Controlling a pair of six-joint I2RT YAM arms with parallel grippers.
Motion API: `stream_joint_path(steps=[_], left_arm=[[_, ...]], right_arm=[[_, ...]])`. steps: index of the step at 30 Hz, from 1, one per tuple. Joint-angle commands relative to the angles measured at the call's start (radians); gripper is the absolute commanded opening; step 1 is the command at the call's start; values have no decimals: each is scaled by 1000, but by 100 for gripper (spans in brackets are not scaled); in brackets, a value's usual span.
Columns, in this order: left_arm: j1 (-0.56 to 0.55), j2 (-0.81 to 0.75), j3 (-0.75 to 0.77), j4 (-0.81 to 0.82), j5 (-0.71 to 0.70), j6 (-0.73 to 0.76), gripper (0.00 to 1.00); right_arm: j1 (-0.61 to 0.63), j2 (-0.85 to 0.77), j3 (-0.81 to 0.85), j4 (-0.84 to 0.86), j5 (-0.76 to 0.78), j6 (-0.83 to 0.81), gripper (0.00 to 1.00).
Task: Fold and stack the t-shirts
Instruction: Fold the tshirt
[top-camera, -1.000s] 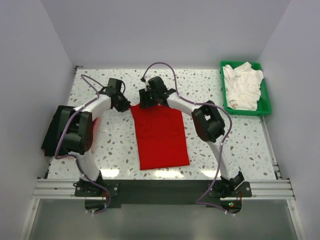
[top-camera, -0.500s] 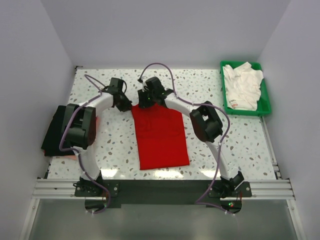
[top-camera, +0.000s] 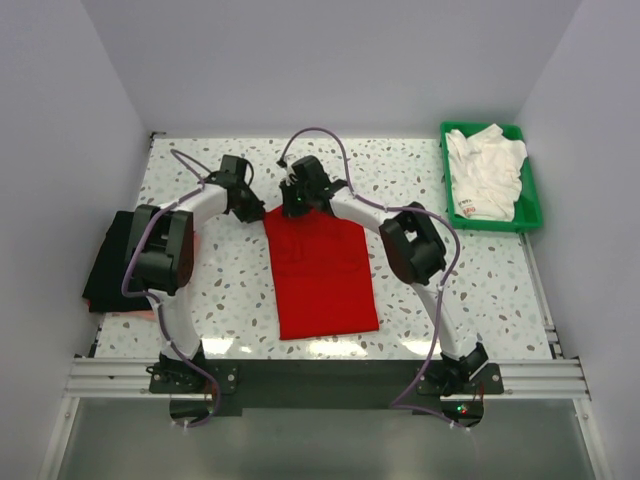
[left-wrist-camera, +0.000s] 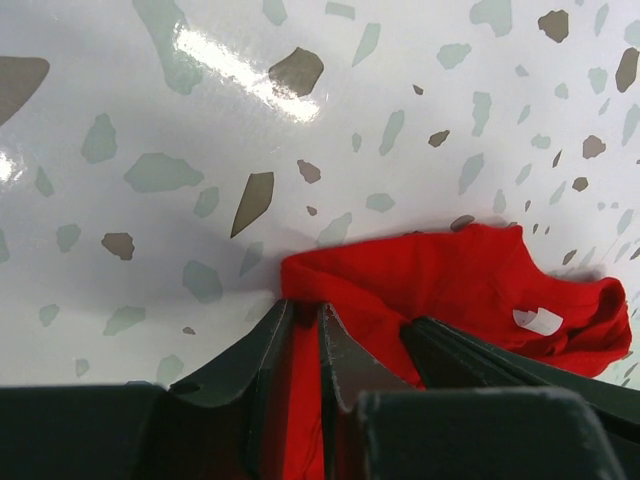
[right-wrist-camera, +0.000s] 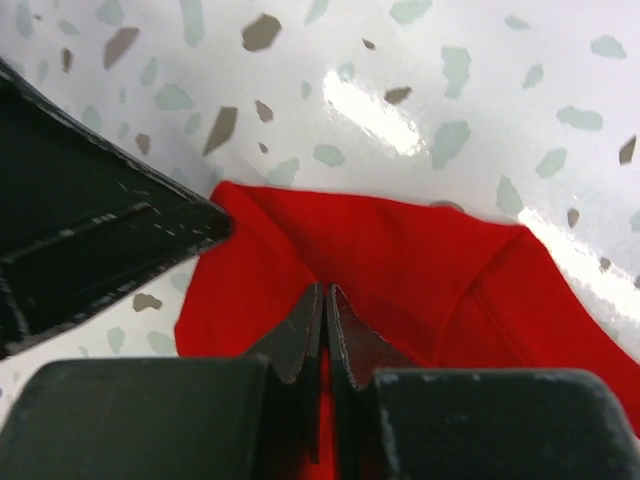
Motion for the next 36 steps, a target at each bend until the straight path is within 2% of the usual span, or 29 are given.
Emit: stream_joint_path(steps=[1,11,25,29,36], left_arm=[[16,1,45,46,11,1,20],[16,-3,54,81,40,21,22],[14,-37,34,94,75,28,23],[3,-69,-1,135,129,33,23],[-61,-112,-57,176,141,73,37]], right_arm=[[4,-110,-38,29,49,-15,3],[4,-231,-159,46,186,-12,2],[4,-107,-94,-31,237,10,3],[2,-70,-78,-29,232,19,4],[1,-86,-97,4,209,53,6]])
